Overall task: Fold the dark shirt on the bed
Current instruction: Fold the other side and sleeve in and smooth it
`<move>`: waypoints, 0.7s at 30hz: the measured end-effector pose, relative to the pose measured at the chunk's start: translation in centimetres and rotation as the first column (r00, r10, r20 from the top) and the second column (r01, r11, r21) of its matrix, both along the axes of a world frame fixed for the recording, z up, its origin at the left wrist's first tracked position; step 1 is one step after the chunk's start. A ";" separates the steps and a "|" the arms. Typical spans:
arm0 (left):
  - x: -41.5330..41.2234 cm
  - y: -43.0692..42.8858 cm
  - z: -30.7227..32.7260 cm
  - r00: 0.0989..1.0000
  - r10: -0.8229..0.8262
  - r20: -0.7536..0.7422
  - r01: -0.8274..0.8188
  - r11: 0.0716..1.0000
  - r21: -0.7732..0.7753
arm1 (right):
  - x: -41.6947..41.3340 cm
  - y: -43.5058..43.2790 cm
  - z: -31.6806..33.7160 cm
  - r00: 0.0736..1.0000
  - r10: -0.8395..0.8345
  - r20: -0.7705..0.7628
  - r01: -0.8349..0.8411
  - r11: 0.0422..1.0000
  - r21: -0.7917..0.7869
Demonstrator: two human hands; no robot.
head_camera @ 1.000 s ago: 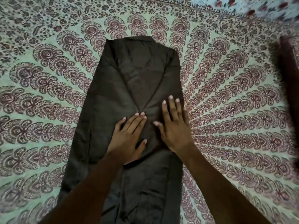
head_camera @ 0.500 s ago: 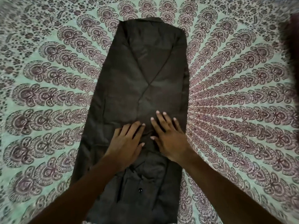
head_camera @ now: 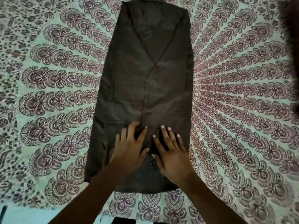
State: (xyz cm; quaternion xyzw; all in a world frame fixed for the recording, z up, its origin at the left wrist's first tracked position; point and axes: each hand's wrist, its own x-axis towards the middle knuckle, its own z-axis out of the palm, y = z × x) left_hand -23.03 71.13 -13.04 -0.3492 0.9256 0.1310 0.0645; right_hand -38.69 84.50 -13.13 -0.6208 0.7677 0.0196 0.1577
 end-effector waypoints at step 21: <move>9.1 -2.5 2.3 0.970 0.036 -0.239 0.032 0.961 0.274 | 0.4 4.8 1.6 0.999 0.034 0.013 -0.033 0.997 -0.067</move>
